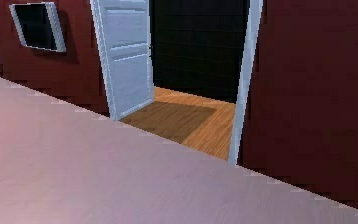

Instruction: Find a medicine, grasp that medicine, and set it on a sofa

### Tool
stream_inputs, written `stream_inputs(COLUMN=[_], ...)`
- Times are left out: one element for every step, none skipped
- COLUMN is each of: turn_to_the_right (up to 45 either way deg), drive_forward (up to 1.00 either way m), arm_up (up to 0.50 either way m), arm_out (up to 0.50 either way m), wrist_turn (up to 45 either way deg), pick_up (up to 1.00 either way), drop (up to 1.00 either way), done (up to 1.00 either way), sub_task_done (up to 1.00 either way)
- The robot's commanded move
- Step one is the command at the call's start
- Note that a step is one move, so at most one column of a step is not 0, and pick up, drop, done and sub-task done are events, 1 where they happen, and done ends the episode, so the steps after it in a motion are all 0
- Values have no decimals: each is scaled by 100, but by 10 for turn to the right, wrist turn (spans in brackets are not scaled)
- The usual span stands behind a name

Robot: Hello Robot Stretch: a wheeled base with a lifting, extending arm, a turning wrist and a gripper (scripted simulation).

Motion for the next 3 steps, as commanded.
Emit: stream_inputs(turn_to_the_right=[0, 0, 0], drive_forward=[0, 0, 0], arm_up=[10, 0, 0], arm_out=[0, -8, 0], wrist_turn=[0, 0, 0], pick_up=[0, 0, 0], drop=[0, 0, 0], done=[0, 0, 100], sub_task_done=[0, 0, 0])
